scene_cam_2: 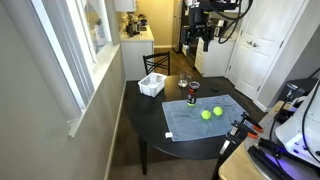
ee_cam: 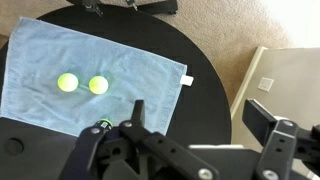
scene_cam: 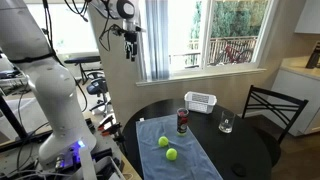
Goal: Put one tennis ball in the black container.
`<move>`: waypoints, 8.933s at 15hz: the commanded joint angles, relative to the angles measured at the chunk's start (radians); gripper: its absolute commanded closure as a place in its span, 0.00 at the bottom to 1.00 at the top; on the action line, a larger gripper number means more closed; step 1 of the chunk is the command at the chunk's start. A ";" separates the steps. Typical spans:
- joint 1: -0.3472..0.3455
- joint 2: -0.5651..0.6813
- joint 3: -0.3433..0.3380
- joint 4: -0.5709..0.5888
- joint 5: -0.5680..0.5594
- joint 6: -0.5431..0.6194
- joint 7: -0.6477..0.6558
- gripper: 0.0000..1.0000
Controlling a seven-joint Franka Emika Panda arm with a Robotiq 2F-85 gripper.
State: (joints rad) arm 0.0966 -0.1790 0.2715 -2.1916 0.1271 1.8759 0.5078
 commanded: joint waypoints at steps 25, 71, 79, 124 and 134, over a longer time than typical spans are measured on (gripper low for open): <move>0.042 0.575 -0.193 0.227 -0.094 -0.029 -0.039 0.00; 0.331 1.242 -0.474 0.264 -0.425 0.480 0.166 0.00; 0.411 1.081 -0.588 -0.035 -0.434 0.775 0.262 0.00; 0.408 1.358 -0.674 0.080 0.078 1.220 0.195 0.00; 0.317 1.345 -0.602 0.114 0.065 1.146 0.186 0.47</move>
State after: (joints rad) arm 0.4461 1.1817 -0.3469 -2.0747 0.1720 3.0374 0.7312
